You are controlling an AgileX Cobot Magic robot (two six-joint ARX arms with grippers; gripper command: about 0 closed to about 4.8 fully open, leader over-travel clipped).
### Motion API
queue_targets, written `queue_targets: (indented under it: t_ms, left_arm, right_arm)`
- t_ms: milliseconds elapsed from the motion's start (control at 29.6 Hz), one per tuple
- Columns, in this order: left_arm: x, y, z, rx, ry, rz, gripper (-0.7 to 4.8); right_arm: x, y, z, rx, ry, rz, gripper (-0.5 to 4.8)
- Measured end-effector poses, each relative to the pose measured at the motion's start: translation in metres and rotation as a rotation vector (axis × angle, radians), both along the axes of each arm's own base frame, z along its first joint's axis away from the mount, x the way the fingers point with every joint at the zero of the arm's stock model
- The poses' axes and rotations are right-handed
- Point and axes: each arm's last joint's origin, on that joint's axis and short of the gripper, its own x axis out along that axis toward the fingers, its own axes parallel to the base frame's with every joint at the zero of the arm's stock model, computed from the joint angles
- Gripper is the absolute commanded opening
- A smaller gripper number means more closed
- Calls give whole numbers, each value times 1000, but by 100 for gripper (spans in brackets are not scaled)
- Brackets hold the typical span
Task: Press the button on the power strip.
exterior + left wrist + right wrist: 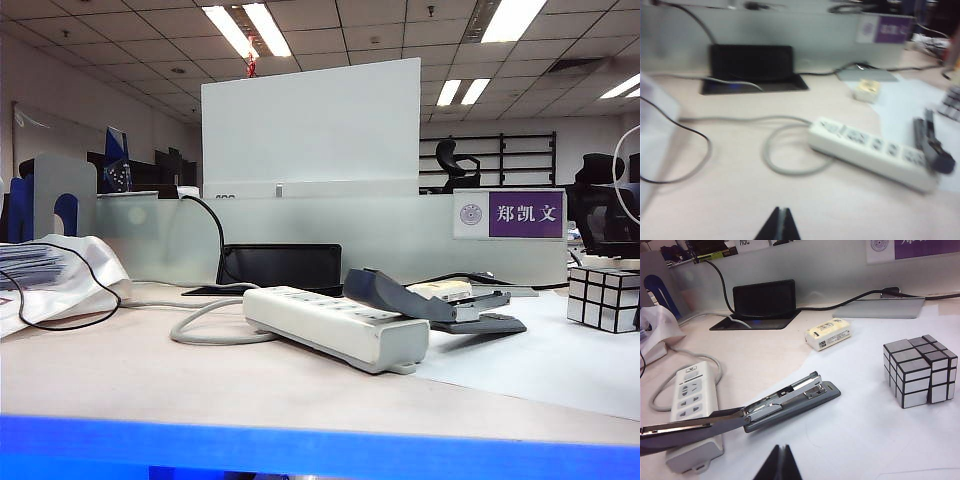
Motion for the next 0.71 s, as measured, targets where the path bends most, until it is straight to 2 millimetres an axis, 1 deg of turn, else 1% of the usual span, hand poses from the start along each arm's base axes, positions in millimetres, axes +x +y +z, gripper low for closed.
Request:
queue_targets:
  t_ms: [135,236,708]
  left_arm:
    - [3,-2,-10,-1,-6,-21,-6]
    - [3,-3,-20,20,30,-42,-6]
    - [3,-3,-19,47,12,-30,-5]
  right_arm:
    - [0,0,-1,-24,0,2,3]
    - [0,0,-2,-37,14,3,3]
    - [0,-1,-3,-43,17,-18,3]
